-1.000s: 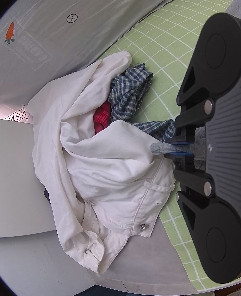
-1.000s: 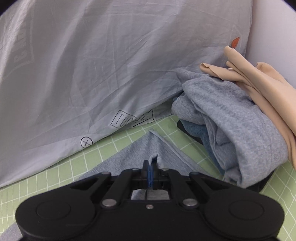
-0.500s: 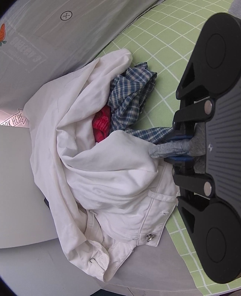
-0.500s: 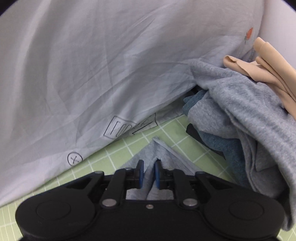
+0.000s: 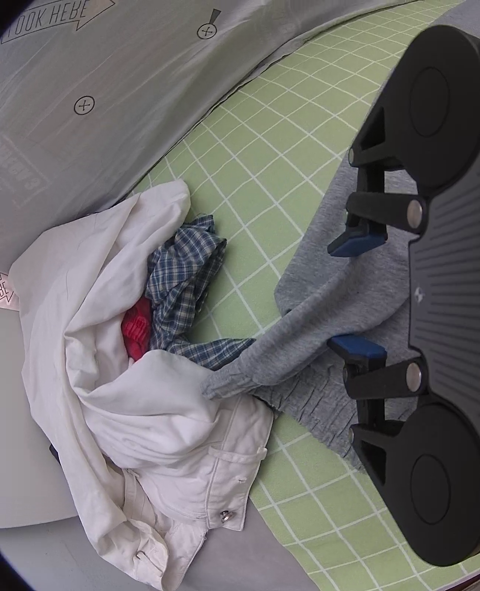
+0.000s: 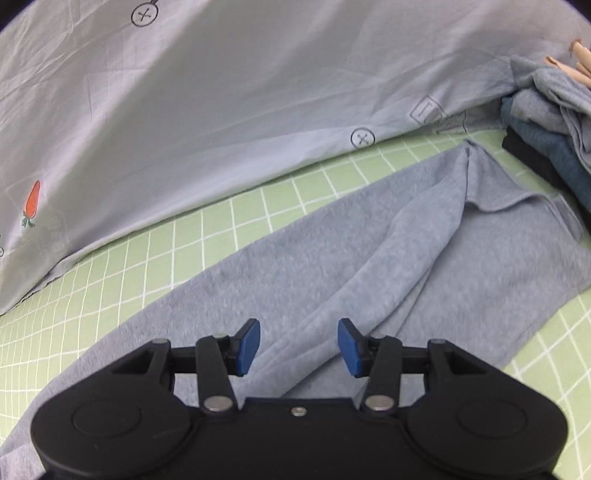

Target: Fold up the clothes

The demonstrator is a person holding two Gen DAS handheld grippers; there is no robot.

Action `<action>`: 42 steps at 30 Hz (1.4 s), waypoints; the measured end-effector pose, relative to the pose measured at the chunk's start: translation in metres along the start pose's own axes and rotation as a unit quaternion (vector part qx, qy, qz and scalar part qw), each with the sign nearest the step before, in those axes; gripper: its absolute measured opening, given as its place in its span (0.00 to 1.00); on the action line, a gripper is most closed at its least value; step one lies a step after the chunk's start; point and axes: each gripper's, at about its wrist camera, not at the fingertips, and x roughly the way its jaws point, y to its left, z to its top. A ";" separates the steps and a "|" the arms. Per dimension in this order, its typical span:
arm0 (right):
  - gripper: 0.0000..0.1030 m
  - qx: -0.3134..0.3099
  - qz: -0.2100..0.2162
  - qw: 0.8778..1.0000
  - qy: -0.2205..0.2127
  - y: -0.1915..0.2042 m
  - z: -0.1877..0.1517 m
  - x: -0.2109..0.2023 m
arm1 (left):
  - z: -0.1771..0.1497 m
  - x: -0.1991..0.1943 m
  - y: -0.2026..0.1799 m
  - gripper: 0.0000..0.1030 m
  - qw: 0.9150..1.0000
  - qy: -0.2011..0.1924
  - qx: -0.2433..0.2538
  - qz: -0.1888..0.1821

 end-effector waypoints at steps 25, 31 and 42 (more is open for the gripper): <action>0.03 0.059 0.145 0.987 -0.045 0.045 0.047 0.021 | 0.034 0.007 -0.010 0.07 0.991 -0.064 -0.077 -0.092; 0.55 0.055 0.142 0.986 -0.066 0.048 0.052 0.027 | 0.029 0.003 -0.022 0.52 0.992 -0.094 -0.030 -0.072; 0.55 0.042 0.032 0.998 -0.041 -0.047 -0.061 -0.026 | -0.077 -0.012 0.026 0.60 0.996 0.031 -0.020 -0.087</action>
